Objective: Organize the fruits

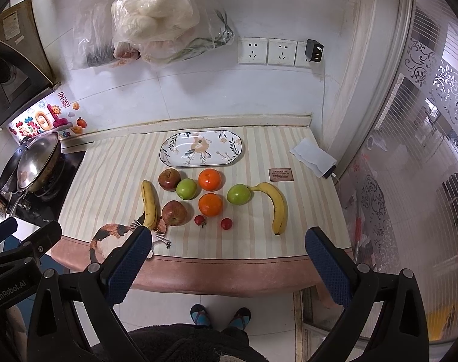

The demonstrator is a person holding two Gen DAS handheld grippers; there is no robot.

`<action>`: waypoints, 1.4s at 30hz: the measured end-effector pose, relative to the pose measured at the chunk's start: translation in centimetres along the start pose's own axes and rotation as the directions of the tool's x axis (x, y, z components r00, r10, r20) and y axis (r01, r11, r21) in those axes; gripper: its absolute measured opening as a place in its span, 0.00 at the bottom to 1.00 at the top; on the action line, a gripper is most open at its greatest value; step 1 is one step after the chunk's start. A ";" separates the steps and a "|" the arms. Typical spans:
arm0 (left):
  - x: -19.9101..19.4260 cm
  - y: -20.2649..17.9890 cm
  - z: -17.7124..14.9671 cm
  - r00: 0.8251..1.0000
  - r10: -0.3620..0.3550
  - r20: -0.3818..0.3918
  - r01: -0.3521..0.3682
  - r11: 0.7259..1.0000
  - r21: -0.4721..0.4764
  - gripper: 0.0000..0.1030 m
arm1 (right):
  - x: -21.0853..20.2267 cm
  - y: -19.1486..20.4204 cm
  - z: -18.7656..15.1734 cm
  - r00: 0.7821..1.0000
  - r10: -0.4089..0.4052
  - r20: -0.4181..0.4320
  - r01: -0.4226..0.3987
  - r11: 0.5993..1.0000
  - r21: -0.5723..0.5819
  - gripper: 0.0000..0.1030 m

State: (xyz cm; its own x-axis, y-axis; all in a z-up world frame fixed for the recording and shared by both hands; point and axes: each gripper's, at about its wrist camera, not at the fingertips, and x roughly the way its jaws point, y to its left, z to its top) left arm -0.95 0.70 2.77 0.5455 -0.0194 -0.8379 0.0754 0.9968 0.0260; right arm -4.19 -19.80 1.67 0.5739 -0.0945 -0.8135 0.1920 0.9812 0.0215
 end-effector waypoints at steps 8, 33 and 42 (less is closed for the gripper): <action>0.2 0.4 -0.1 1.000 -0.005 -0.009 0.005 1.000 0.000 1.00 | 0.3 0.6 -0.6 1.000 0.008 -0.005 -0.008 1.000 0.004 1.00; 16.6 1.4 3.9 0.988 0.066 -0.141 -0.069 0.998 -0.016 1.00 | 18.4 -4.2 1.3 0.986 0.007 -0.165 0.022 0.984 0.174 1.00; 25.5 -2.4 2.9 0.945 0.126 -0.302 -0.151 0.987 -0.059 1.00 | 32.8 -11.1 2.6 0.940 0.043 -0.339 0.015 0.986 0.167 0.89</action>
State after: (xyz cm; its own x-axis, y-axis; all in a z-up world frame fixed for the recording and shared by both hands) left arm 15.19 -2.36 -17.12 0.2729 0.1311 -0.9531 -0.0572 0.9911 0.1200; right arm 14.58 -34.21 -23.72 0.2779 0.0106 -0.9605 0.3307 0.9378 0.1060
